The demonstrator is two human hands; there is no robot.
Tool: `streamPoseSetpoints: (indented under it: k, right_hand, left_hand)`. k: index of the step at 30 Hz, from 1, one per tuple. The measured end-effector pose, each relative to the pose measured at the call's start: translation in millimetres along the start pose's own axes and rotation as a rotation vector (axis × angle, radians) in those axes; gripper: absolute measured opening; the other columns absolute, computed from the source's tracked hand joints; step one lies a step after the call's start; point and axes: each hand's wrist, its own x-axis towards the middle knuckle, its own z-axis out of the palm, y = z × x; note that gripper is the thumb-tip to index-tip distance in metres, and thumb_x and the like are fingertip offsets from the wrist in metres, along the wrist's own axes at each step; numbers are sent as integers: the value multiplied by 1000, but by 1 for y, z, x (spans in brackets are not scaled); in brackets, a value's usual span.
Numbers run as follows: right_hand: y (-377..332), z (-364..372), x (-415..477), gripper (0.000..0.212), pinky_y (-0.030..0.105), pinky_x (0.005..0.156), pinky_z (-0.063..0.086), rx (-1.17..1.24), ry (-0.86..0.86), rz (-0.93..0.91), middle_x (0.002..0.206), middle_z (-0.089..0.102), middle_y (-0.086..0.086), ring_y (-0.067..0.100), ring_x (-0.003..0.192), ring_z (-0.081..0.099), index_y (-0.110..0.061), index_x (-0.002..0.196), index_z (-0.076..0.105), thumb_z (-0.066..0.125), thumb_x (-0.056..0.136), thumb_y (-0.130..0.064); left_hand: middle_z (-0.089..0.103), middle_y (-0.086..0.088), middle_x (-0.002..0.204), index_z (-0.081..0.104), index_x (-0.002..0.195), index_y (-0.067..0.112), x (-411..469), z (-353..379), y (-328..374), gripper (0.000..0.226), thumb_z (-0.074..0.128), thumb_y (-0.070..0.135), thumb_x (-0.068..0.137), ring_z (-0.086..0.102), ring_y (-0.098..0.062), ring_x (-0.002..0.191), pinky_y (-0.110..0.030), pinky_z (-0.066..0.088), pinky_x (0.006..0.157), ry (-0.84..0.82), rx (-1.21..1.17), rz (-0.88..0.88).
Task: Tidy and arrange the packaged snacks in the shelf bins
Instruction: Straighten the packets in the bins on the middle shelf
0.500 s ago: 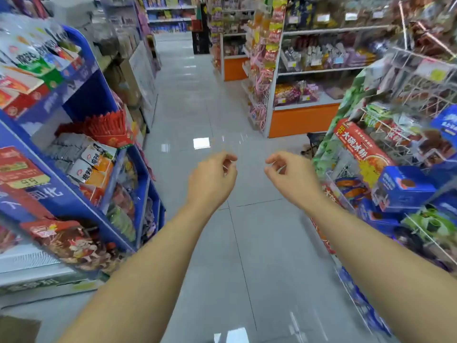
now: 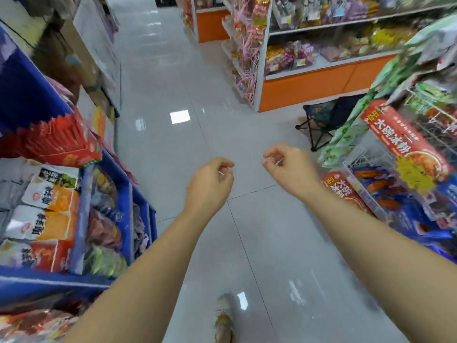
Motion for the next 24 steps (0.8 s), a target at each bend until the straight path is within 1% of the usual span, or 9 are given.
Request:
streamPoseSetpoints:
  k: [4, 7, 10, 14, 17, 21, 24]
  right_hand:
    - [-3, 7, 52, 4, 27, 64, 44, 4, 49, 51, 69, 56, -15, 4, 63, 52, -25, 89, 63, 61, 86, -23]
    - [0, 7, 86, 3, 28, 66, 45, -8, 67, 80, 70, 57, -15, 5, 64, 52, -28, 86, 61, 61, 86, -25]
    - [4, 11, 120, 4, 26, 64, 43, -3, 78, 119, 71, 57, -15, 3, 64, 52, -29, 85, 59, 60, 86, -26]
    - [17, 17, 167, 1, 26, 67, 44, 10, 64, 140, 72, 57, -15, 7, 69, 54, -26, 87, 61, 61, 87, -26]
    - [32, 17, 211, 1, 27, 69, 46, 17, 77, 162, 72, 57, -16, 5, 69, 53, -27, 88, 62, 61, 88, -27]
    - [50, 13, 282, 2, 27, 68, 46, 11, 44, 190, 74, 57, -17, 8, 74, 54, -29, 88, 60, 59, 89, -27]
    - [54, 6, 346, 4, 29, 69, 49, 4, 32, 172, 74, 56, -16, 9, 75, 55, -31, 85, 58, 59, 88, -28]
  left_hand:
    - [56, 18, 84, 63, 105, 30, 71, -8, 2, 21, 48, 22, 92, 53, -3, 78, -25, 42, 74, -37, 0, 30]
    - [57, 18, 83, 63, 100, 32, 111, -3, 5, 19, 49, 21, 91, 54, 0, 76, -27, 46, 76, -69, -56, 28]
    - [58, 16, 82, 62, 96, 35, 146, 6, 4, 17, 50, 23, 91, 57, -3, 75, -31, 51, 74, -117, -90, 13]
    - [61, 12, 86, 63, 98, 34, 199, 18, 4, 19, 49, 24, 92, 59, -8, 78, -34, 53, 75, -141, -91, 6]
    - [62, 10, 88, 63, 96, 34, 249, 29, 8, 19, 48, 24, 92, 59, -10, 80, -36, 54, 77, -152, -89, 15]
    - [61, 13, 92, 63, 100, 31, 322, 42, 23, 18, 49, 22, 93, 59, -6, 79, -37, 55, 76, -167, -72, 30]
    - [59, 16, 91, 62, 101, 32, 377, 51, 39, 17, 50, 23, 93, 57, -2, 77, -35, 54, 74, -171, -61, 42]
